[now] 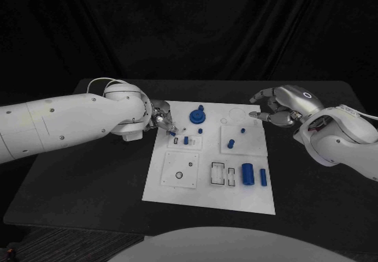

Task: Assemble the parts on the task board

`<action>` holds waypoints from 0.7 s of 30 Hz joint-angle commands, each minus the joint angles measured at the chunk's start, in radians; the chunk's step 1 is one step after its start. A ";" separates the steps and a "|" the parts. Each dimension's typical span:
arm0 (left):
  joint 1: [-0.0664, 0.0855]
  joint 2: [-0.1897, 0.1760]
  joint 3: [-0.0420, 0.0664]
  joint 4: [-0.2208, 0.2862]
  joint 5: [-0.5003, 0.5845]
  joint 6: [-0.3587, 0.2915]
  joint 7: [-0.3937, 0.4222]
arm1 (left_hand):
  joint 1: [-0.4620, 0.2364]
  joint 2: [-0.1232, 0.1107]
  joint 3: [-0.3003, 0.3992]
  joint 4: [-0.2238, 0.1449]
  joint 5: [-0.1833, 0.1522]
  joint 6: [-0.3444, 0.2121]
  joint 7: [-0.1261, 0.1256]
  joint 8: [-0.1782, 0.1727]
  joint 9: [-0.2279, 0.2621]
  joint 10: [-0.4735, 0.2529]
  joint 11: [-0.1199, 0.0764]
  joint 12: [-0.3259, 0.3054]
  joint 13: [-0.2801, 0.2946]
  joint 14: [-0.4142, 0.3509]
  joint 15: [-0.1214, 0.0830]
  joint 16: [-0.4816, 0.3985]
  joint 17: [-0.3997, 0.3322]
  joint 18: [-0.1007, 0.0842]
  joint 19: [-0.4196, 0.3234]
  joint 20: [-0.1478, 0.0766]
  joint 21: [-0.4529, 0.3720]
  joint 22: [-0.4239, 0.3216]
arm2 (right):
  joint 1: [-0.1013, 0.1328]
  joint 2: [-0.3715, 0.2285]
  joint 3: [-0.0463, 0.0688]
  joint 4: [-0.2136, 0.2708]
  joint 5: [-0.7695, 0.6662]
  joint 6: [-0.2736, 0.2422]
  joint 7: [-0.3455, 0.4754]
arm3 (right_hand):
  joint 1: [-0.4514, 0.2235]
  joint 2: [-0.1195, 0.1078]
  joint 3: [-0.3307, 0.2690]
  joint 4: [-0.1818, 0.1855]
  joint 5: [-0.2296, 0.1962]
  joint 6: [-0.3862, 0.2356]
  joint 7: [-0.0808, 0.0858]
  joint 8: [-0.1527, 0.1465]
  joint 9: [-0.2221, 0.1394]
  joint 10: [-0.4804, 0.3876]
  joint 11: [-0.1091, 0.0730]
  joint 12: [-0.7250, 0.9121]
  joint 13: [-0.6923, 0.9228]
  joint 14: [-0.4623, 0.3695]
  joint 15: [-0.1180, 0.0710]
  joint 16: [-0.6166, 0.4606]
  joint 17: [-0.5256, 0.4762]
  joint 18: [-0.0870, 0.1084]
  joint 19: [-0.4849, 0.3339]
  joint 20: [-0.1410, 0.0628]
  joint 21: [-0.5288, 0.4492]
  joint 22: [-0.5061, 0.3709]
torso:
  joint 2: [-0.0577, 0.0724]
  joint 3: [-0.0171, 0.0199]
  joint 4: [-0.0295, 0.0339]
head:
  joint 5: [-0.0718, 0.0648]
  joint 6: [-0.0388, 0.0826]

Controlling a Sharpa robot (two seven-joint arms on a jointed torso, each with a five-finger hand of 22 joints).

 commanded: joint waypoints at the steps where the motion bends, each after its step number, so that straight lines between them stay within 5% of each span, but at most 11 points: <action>1: -0.005 0.003 0.001 0.002 0.004 -0.032 -0.002 | -0.015 0.004 0.002 0.002 -0.017 0.003 -0.003 -0.005 -0.003 0.104 -0.003 0.003 0.263 0.108 -0.006 0.003 0.263 0.008 -0.003 -0.005 -0.006 0.179 | -0.002 0.000 0.001 0.001 -0.003 -0.001 -0.015 | 0.004 0.005 -0.003 -0.003 0.005 0.005 0.000 -0.002 -0.001 0.104 0.004 0.003 0.263 0.102 0.008 -0.005 0.256 0.010 0.012 0.005 -0.004 0.198 | 0.000 -0.0024 -0.0007 | 0.003 0.000; 21: -0.034 0.007 0.001 0.007 0.004 -0.056 0.008 | -0.017 0.005 0.001 0.002 -0.020 0.003 -0.003 -0.006 -0.003 0.104 -0.002 0.003 0.263 0.108 -0.006 0.003 0.263 0.008 -0.005 -0.004 -0.009 0.178 | -0.004 0.001 0.001 0.000 -0.003 0.000 -0.013 | 0.005 0.005 -0.003 -0.004 0.005 0.005 0.000 -0.002 -0.001 0.104 0.004 0.003 0.263 0.102 0.008 -0.005 0.255 0.010 0.012 0.005 -0.004 0.198 | 0.000 -0.0016 -0.0005 | 0.004 0.000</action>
